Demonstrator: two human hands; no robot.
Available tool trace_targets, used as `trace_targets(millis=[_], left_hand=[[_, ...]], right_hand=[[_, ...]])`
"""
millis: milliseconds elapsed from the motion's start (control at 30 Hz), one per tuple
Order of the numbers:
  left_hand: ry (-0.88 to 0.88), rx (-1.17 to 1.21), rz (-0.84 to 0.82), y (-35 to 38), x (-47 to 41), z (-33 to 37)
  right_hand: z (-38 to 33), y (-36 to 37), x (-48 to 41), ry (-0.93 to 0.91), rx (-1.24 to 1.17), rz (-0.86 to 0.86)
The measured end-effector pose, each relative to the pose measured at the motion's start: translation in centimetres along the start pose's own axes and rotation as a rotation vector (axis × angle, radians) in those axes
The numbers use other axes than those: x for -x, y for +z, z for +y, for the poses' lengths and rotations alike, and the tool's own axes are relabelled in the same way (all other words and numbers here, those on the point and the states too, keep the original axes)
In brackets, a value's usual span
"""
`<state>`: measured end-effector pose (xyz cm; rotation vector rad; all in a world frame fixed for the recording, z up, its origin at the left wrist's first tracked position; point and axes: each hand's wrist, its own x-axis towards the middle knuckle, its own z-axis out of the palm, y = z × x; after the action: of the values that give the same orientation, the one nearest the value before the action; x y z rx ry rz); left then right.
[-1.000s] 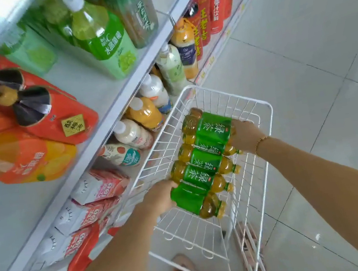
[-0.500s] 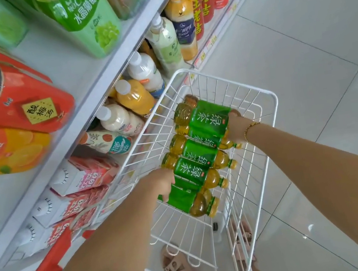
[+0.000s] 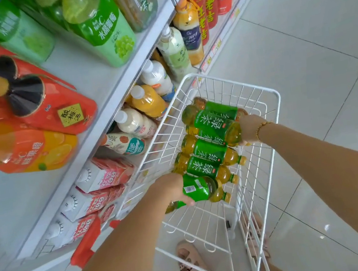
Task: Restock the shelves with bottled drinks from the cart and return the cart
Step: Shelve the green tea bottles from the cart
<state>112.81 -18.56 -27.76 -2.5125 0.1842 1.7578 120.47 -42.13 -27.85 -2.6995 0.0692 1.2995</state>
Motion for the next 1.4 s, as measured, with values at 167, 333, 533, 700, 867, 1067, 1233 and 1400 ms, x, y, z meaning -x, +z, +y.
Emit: trace_targets(millis=[167,333,533,700,867,1067,1233,1400], left_hand=[[-0.022,0.331,0.077,-1.0,3.2,-0.9],[0.012,0.755,0.311,-1.4,7.9,-1.5],[0.081,1.169,0.486,-2.3,16.8,-1.2],[0.170,1.132,0.727,-1.7,24.6,-0.8],[0.019,1.105,1.183,-0.9,33.1,-3.5],[-0.112,1.168,1.552,0.8,42.1,-11.1],[-0.204,1.195,1.815,1.4,45.3,-18.0],[-0.204,1.287,1.925,1.1,44.5,-23.5]], right_hand=[[0.0,0.0,2.6,0.034,-0.275,0.143],[-1.3,-2.8,6.1,0.079,-0.537,0.242],[-4.6,-7.3,14.4,-0.064,-0.256,0.398],[-6.1,-9.3,23.0,-0.374,-0.307,0.593],[-9.9,-12.6,31.7,-0.781,-0.534,0.889],[-17.7,-16.9,40.8,-1.120,-0.900,0.929],[-27.8,-16.8,44.3,-1.362,-0.599,0.993],[-37.1,-14.7,42.8,-1.463,-0.387,0.960]])
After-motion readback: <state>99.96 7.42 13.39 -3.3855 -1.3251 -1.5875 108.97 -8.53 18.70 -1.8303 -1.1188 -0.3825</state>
